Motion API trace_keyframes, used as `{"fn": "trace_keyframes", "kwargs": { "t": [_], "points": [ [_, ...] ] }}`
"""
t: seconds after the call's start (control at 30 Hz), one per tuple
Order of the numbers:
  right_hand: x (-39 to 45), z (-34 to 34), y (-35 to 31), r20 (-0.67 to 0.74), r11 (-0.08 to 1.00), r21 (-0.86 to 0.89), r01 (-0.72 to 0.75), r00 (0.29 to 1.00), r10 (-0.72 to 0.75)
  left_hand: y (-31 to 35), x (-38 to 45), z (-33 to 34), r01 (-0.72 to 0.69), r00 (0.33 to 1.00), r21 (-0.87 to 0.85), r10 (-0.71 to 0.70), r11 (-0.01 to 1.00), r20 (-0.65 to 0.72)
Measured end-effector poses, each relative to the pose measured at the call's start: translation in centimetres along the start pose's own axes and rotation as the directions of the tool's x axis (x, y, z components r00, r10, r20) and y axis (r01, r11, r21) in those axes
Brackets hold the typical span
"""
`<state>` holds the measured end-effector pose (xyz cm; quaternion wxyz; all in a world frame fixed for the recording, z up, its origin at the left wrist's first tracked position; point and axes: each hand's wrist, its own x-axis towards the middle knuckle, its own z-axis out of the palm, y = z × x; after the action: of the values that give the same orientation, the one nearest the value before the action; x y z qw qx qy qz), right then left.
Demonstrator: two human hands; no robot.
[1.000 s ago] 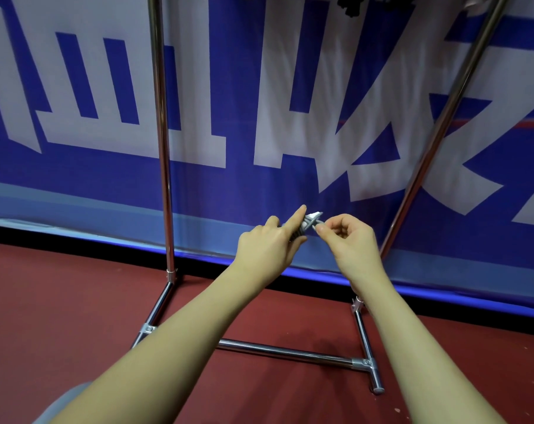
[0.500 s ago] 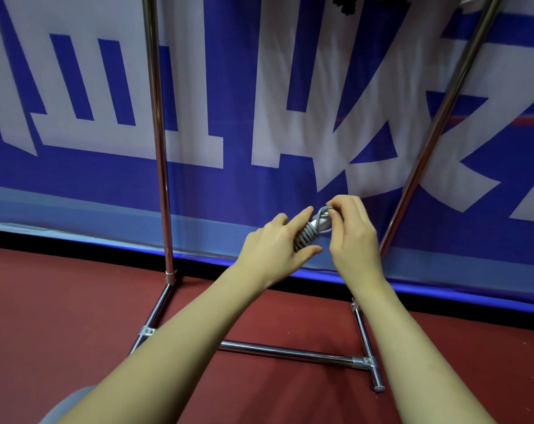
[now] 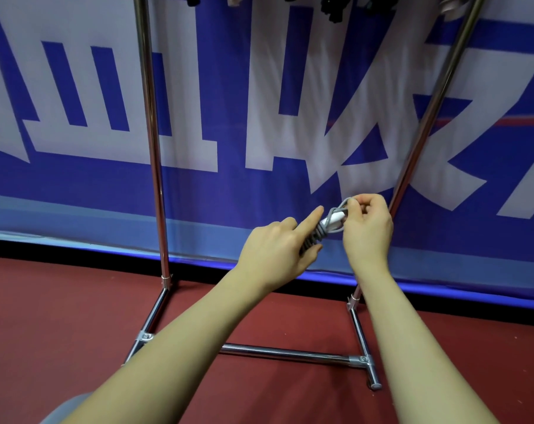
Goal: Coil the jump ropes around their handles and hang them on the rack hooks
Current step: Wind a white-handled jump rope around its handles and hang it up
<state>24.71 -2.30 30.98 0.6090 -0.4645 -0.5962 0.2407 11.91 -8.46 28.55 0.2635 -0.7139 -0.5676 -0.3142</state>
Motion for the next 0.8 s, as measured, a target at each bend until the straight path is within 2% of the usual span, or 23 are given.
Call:
{"fn": "trace_keyframes", "kwargs": {
  "t": [0.17, 0.27, 0.43, 0.53, 0.63, 0.8],
  "points": [
    [0.6, 0.2, 0.3, -0.027, 0.985, 0.099, -0.140, 0.989, 0.143, 0.1, -0.3, 0.2, -0.041, 0.996, 0.002, 0.041, 0.999, -0.077],
    [0.5, 0.4, -0.1, -0.014, 0.968, 0.176, -0.181, 0.982, 0.186, 0.1, -0.5, 0.2, -0.016, 0.996, 0.016, 0.018, 1.000, -0.092],
    [-0.2, -0.3, -0.9, 0.072, 0.983, 0.176, -0.053, 0.997, 0.041, -0.8, -0.9, 0.1, 0.022, 0.994, 0.073, -0.014, 0.997, -0.108],
    [-0.7, -0.6, -1.4, 0.109, 0.962, 0.272, -0.029, 0.994, -0.001, -1.0, -1.0, 0.1, -0.003, 0.995, 0.090, 0.012, 0.996, -0.100],
    [-0.9, -0.9, -1.8, 0.165, 0.965, 0.263, -0.002, 0.985, -0.043, -0.8, -1.1, 0.1, 0.029, 0.991, 0.079, -0.018, 0.996, -0.132],
    [-0.8, -1.8, -2.1, 0.347, 0.967, 0.255, -0.019, 0.935, -0.073, -1.7, -1.2, -0.1, 0.034, 0.983, 0.056, -0.023, 0.998, -0.182]
  ]
}}
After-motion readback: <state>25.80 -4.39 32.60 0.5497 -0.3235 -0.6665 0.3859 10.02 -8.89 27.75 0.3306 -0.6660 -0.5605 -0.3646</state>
